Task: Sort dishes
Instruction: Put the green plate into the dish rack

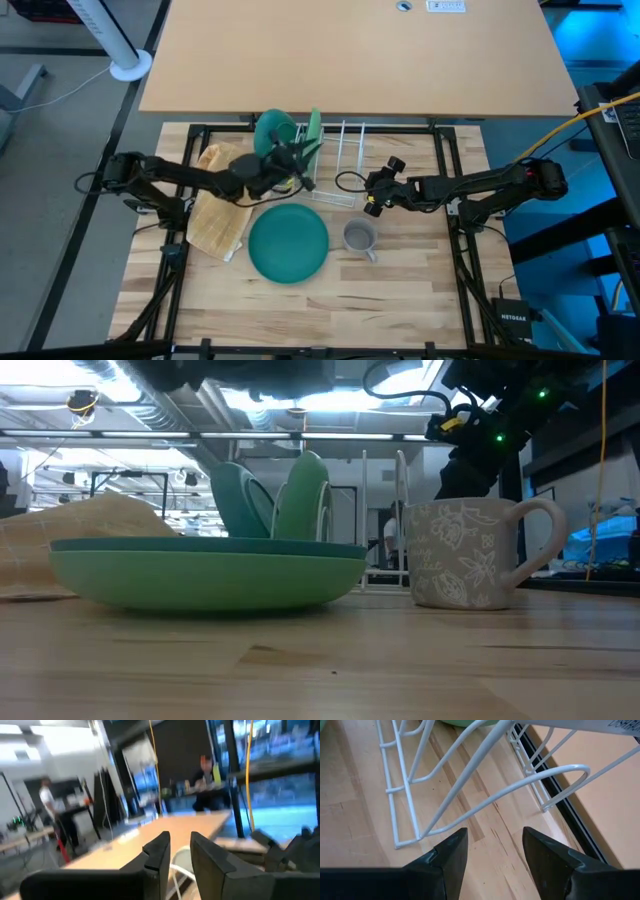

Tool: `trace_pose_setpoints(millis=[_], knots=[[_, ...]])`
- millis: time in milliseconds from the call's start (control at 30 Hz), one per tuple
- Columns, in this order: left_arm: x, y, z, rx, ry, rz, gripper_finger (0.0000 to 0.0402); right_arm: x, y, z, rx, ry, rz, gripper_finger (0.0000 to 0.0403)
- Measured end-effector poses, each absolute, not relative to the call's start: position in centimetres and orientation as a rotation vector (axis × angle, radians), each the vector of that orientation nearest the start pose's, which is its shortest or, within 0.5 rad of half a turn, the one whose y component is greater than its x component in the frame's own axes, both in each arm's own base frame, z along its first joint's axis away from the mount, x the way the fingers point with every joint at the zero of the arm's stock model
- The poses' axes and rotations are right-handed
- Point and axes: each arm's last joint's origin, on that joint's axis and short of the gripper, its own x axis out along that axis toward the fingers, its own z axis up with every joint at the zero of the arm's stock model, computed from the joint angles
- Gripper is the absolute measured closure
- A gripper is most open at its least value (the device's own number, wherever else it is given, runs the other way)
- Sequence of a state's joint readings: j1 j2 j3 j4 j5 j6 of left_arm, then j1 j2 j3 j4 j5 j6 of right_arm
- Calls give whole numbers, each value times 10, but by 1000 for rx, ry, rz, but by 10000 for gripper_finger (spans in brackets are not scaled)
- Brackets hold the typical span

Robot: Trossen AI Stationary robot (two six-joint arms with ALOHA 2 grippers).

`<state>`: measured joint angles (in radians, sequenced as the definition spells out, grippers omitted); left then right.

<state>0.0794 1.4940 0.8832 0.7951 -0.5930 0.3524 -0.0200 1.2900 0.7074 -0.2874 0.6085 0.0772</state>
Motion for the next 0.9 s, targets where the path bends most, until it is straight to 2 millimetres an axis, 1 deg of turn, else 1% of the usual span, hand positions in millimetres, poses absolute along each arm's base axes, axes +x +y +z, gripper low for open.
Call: trace_pose_setpoints(millis=[67,167,267,367,467,600,667,767,900], knots=[[328,46,300,260,-3,695,327,243,-21,203,-186,821,-618,207],[333,54,315,167,3,709,312,243,-21,202,-169,825,-585,207],[334,64,328,76,-10,739,289,244,-20,202,-153,830,-550,207],[333,79,337,-13,27,784,262,244,-19,201,-141,833,-526,207],[328,94,334,-144,135,845,239,244,-19,201,-135,834,-513,207],[317,108,319,-303,297,909,222,244,-18,201,-127,836,-498,207],[314,113,314,-375,330,899,218,244,-18,201,-127,836,-498,207],[313,118,313,-466,331,831,218,244,-18,201,-127,836,-498,207],[313,121,313,-499,345,755,223,244,-18,201,-121,834,-501,207]])
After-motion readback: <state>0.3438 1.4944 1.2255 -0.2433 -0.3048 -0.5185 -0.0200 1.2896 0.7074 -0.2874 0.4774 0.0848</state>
